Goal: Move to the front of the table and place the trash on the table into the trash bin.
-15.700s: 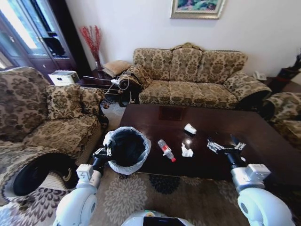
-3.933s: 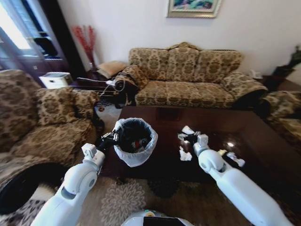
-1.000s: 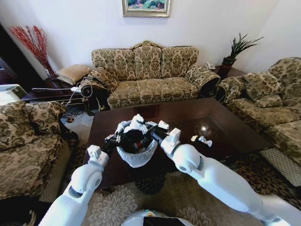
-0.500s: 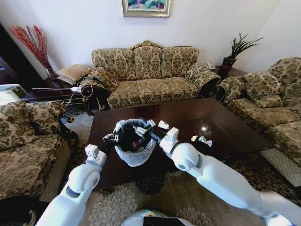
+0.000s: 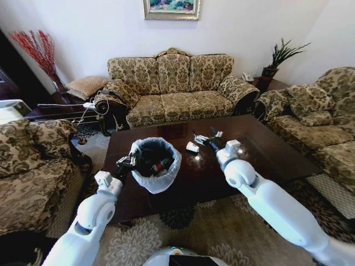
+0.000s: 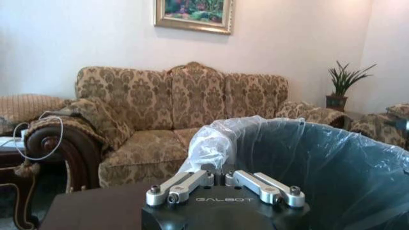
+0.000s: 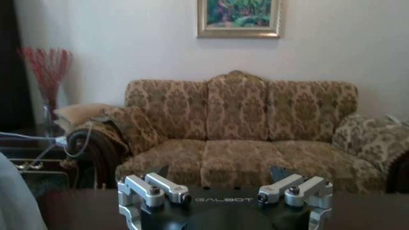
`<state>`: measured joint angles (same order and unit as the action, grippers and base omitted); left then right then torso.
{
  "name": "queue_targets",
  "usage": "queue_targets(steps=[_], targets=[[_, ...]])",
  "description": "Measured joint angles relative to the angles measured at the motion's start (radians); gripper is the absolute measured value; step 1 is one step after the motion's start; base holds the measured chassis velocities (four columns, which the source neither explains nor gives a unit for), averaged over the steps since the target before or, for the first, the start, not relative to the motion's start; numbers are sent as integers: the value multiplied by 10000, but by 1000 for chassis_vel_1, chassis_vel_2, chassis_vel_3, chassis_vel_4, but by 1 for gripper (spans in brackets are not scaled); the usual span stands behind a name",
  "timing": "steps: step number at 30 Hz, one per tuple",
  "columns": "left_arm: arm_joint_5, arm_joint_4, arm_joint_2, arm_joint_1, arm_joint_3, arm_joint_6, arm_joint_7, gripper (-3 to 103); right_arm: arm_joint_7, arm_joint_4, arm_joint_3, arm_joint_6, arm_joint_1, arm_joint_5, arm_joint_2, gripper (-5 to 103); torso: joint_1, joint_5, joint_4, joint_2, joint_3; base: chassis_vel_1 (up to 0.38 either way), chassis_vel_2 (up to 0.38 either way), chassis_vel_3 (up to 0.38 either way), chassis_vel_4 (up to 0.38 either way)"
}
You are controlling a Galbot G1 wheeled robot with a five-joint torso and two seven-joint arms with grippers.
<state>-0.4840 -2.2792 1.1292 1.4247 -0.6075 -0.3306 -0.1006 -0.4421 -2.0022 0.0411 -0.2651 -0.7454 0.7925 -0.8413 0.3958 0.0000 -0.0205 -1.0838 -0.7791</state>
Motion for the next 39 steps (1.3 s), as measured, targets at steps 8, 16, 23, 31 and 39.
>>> queue_targets(steps=[8, 16, 23, 31, 39], targets=[[-5, -144, -6, 92, 27, 59, -31, 3, -130, 607, -118, -164, -421, -449, -358, 100, -3, 1, 1, 0, 1, -37, 33, 30, -38], [-5, -240, -4, 116, 14, 70, -36, 3, -127, 1158, 72, -580, -253, -602, -673, 100, -1, 0, -1, -1, 1, -195, 174, 186, -187], [-14, -256, -38, 48, 100, 70, -53, 3, 132, 2941, 192, -915, 172, -817, -1231, 100, 19, -2, -1, 8, -8, -173, 159, 140, -159], [-115, -215, -257, -38, 134, 58, -44, 3, 1426, 4668, 281, -784, 260, -556, -1996, 100, -16, -1, 1, -2, 7, -11, 3, -1, 0], [-186, -174, -479, 62, -79, 57, -91, 3, 2445, 6599, 82, -452, 542, -506, -3004, 100, 0, -2, -3, -2, 0, 31, -27, -27, 30]])
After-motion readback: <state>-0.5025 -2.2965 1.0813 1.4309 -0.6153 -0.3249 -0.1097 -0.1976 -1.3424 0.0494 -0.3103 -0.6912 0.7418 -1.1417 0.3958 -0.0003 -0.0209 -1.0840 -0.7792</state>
